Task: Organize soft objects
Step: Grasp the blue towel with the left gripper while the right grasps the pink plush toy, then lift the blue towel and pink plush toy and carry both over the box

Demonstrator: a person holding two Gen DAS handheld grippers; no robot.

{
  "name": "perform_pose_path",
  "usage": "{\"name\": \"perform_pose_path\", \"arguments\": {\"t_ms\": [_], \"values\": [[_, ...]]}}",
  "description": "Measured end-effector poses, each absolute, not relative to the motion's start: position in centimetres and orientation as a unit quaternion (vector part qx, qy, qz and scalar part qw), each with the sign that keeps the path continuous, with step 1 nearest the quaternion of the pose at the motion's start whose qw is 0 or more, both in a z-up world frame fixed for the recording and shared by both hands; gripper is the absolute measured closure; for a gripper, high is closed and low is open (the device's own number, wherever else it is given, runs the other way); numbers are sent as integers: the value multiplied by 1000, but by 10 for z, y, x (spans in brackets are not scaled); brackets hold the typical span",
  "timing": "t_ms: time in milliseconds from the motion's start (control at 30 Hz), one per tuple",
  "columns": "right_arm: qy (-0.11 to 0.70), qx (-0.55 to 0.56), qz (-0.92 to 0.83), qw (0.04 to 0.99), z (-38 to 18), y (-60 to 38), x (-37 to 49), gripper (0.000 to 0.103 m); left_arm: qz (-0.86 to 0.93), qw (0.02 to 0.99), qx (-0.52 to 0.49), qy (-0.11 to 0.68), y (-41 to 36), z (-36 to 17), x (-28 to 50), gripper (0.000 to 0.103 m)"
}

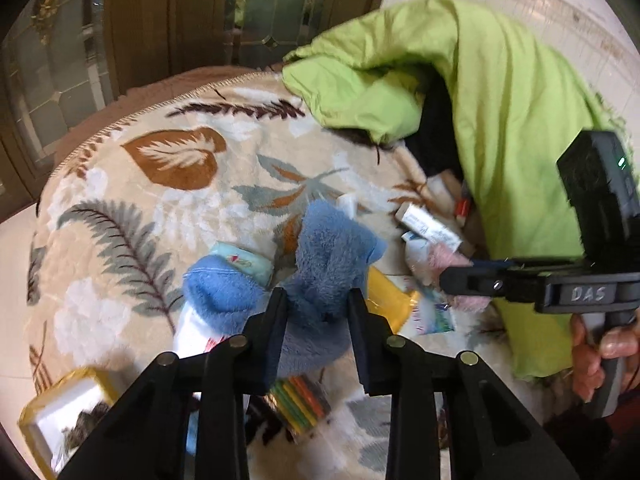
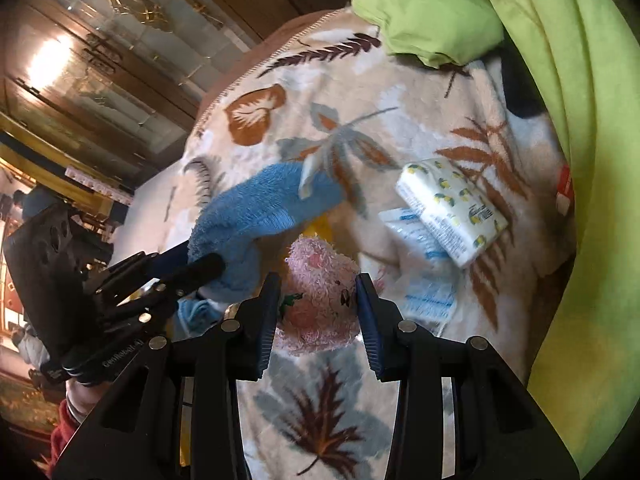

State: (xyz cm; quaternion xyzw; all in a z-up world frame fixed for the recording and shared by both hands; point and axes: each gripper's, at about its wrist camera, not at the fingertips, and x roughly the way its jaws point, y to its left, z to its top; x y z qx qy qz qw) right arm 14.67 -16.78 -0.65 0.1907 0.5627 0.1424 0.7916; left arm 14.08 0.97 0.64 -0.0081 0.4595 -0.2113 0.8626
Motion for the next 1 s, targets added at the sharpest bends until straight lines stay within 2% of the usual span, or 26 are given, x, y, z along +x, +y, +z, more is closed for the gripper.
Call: {"name": "perform_pose_path", "arguments": {"t_ms": [167, 333, 400, 433, 667, 733, 767, 1000], "values": [[558, 193, 163, 791, 2, -150, 135, 66, -194, 871, -19, 452, 28, 23, 124, 76], [549, 204, 164, 794, 9, -152, 125, 66, -196, 873, 40, 445, 9, 14, 117, 74], [549, 211, 161, 792, 8, -157, 124, 66, -207, 862, 76, 457, -6, 2, 121, 59], [551, 215, 160, 790, 8, -160, 122, 66, -207, 858, 97, 461, -15, -6, 124, 56], [563, 231, 151, 779, -5, -177, 122, 66, -202, 828, 190, 487, -43, -50, 146, 55], [564, 235, 149, 777, -7, -180, 123, 66, -204, 829, 179, 489, -39, -50, 146, 60], [564, 236, 148, 777, -8, -182, 123, 66, -203, 830, 172, 490, -37, -48, 146, 74], [561, 243, 159, 776, -3, -173, 123, 66, -191, 843, 84, 495, -4, -27, 141, 90]]}}
